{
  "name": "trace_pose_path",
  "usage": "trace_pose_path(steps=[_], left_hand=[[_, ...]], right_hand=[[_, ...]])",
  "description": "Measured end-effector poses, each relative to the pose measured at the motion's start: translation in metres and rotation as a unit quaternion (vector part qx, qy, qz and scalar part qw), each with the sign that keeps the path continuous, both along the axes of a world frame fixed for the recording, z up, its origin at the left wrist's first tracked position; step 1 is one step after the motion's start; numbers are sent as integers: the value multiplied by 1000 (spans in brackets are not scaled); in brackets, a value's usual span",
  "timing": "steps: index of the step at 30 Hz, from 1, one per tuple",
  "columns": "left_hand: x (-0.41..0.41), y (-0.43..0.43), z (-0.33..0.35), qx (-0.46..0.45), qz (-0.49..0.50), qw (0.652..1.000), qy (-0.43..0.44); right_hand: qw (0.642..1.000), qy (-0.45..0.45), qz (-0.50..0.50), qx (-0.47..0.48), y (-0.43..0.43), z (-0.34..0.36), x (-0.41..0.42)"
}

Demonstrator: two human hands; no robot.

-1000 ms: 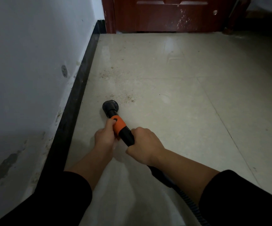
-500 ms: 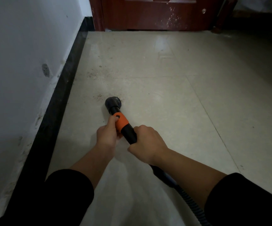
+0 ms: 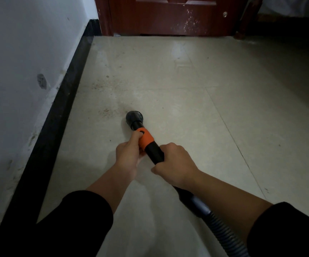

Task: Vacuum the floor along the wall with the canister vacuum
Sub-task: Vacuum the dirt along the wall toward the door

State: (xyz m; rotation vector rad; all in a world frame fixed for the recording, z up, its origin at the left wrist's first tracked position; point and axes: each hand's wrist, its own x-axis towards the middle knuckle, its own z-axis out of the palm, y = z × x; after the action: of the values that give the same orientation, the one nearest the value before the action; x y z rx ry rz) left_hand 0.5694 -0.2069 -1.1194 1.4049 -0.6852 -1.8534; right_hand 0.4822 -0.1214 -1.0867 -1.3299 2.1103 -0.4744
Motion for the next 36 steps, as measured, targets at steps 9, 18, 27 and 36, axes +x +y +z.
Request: trace_pose_path(steps=[9, 18, 27, 36], left_hand=[[12, 29, 9, 22, -12, 999, -23], [37, 41, 19, 18, 24, 999, -43], [46, 53, 22, 14, 24, 998, -59], [10, 63, 20, 23, -19, 998, -50]], right_hand=[[996, -76, 26, 38, 24, 12, -16], [989, -126, 58, 52, 26, 18, -1], [988, -121, 76, 53, 35, 20, 6], [994, -85, 37, 53, 55, 20, -25]])
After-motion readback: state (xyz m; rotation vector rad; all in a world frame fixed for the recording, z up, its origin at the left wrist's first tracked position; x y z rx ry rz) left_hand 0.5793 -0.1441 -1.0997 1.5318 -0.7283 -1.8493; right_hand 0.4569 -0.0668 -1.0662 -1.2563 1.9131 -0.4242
